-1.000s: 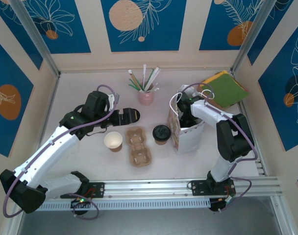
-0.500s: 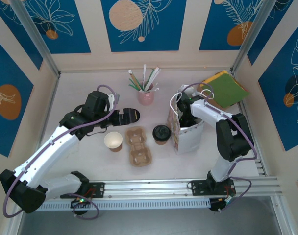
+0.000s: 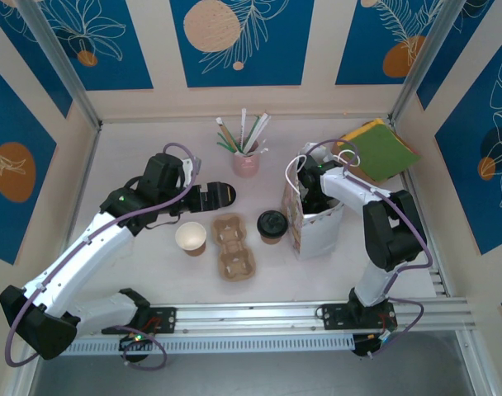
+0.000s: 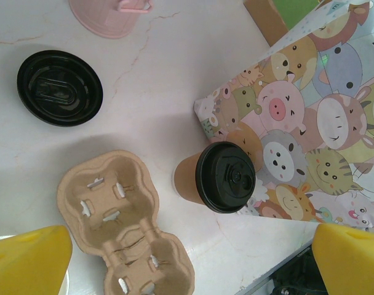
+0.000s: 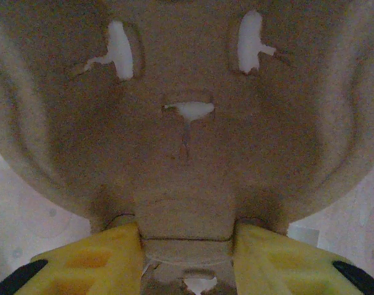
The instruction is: Pack the takeout coffee
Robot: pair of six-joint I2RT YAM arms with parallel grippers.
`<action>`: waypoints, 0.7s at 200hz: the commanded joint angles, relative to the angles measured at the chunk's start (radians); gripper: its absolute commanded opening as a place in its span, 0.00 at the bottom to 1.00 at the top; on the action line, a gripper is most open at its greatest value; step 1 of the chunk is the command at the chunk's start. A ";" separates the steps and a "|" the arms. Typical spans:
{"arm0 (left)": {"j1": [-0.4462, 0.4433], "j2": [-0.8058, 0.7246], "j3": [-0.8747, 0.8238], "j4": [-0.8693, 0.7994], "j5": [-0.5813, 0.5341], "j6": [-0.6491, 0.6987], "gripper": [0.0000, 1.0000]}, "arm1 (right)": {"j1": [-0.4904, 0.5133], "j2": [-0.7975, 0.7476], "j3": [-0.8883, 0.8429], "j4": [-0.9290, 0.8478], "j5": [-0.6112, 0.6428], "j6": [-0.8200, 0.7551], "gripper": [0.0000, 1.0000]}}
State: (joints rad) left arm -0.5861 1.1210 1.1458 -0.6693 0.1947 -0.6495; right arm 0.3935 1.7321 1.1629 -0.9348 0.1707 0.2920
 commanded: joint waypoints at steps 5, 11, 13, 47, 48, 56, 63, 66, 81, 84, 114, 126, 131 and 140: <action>0.009 -0.016 -0.006 0.007 0.009 -0.008 1.00 | 0.006 0.082 -0.054 0.010 -0.045 0.022 0.44; 0.008 -0.018 -0.005 0.007 0.008 -0.008 1.00 | 0.006 0.078 -0.053 0.009 -0.042 0.025 0.45; 0.009 -0.017 -0.004 0.007 0.009 -0.008 1.00 | 0.006 0.075 -0.052 0.008 -0.042 0.025 0.45; 0.008 -0.015 -0.006 0.011 0.011 -0.012 1.00 | 0.002 0.039 -0.043 -0.012 -0.033 0.028 0.51; 0.009 -0.015 -0.006 0.011 0.011 -0.013 1.00 | 0.002 0.037 -0.044 -0.012 -0.033 0.028 0.51; 0.009 -0.015 -0.007 0.013 0.012 -0.014 1.00 | 0.000 0.028 -0.042 -0.016 -0.031 0.028 0.53; 0.009 -0.014 -0.007 0.014 0.014 -0.016 1.00 | -0.002 0.019 -0.040 -0.021 -0.031 0.030 0.53; 0.009 -0.014 -0.007 0.014 0.015 -0.016 1.00 | -0.003 0.016 -0.039 -0.023 -0.029 0.030 0.54; 0.009 -0.013 -0.007 0.016 0.015 -0.016 1.00 | -0.007 -0.002 -0.034 -0.031 -0.021 0.033 0.54; 0.009 -0.013 -0.007 0.016 0.015 -0.016 1.00 | -0.008 -0.005 -0.034 -0.033 -0.020 0.033 0.54; 0.007 -0.012 -0.010 0.020 0.021 -0.021 1.00 | -0.016 -0.037 -0.027 -0.054 -0.008 0.038 0.54; 0.008 -0.012 -0.011 0.022 0.023 -0.022 1.00 | -0.019 -0.050 -0.024 -0.063 -0.003 0.041 0.54; 0.008 -0.013 -0.013 0.022 0.023 -0.025 1.00 | -0.020 -0.055 -0.022 -0.067 -0.001 0.042 0.54; 0.009 -0.013 -0.014 0.021 0.023 -0.026 1.00 | -0.023 -0.065 -0.022 -0.072 0.000 0.042 0.55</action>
State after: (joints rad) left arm -0.5861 1.1210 1.1446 -0.6685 0.1993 -0.6575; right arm 0.3817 1.7039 1.1557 -0.9409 0.1753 0.3092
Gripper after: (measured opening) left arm 0.998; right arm 0.538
